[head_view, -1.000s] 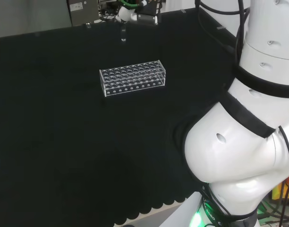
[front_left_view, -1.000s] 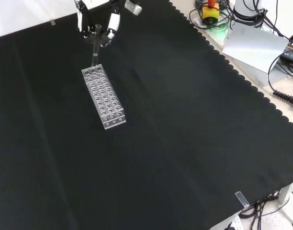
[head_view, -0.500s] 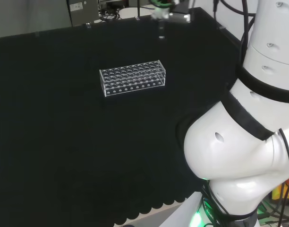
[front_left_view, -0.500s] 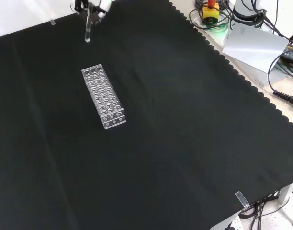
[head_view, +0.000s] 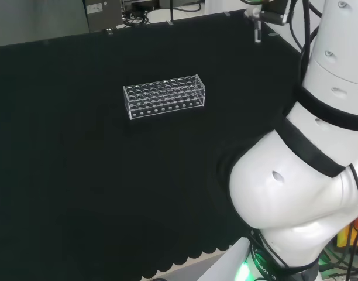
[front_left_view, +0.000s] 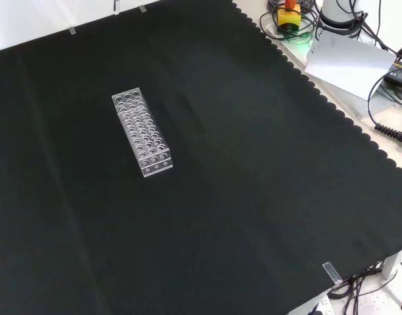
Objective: Shake the test tube.
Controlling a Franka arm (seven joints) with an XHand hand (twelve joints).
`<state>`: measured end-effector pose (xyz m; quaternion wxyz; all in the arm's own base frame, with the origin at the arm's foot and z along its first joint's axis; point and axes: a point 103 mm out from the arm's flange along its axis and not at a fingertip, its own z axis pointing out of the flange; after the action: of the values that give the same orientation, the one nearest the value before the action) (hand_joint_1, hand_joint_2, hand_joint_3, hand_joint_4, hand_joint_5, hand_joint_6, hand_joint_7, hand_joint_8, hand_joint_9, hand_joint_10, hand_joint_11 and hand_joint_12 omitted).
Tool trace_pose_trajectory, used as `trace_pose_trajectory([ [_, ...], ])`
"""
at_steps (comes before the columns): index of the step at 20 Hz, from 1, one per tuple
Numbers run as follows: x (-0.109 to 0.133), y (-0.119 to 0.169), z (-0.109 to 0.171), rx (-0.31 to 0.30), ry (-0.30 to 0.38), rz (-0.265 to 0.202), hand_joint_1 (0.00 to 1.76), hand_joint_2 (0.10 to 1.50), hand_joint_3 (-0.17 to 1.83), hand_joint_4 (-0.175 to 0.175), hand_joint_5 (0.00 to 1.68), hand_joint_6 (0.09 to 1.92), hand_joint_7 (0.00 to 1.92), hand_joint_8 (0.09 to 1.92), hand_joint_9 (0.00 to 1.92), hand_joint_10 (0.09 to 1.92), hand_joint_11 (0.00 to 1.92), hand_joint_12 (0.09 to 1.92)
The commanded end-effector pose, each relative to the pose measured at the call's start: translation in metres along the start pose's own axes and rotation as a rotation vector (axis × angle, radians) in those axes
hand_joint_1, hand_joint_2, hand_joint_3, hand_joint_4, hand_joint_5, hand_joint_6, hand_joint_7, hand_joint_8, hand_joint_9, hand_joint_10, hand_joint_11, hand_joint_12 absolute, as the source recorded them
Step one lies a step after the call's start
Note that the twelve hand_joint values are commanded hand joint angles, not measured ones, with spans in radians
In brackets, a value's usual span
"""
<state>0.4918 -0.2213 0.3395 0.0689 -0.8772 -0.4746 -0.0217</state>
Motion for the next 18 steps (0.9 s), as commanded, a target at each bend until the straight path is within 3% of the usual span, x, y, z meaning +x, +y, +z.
trace_pose_trajectory([
  [1, 0.033, -0.005, -0.002, -0.022, -0.064, -0.058, 1.21, 0.71, 0.59, -0.175, 1.24, 0.7, 1.65, 0.58, 1.56, 0.56, 1.26, 0.84],
  [14, 0.161, -0.046, 0.036, 0.069, 0.033, -0.327, 1.21, 0.71, 0.59, -0.175, 1.24, 0.7, 1.65, 0.58, 1.56, 0.56, 1.26, 0.84],
  [18, 0.183, -0.057, 0.037, 0.075, 0.046, -0.39, 1.21, 0.71, 0.6, -0.175, 1.24, 0.7, 1.65, 0.58, 1.56, 0.56, 1.26, 0.84],
])
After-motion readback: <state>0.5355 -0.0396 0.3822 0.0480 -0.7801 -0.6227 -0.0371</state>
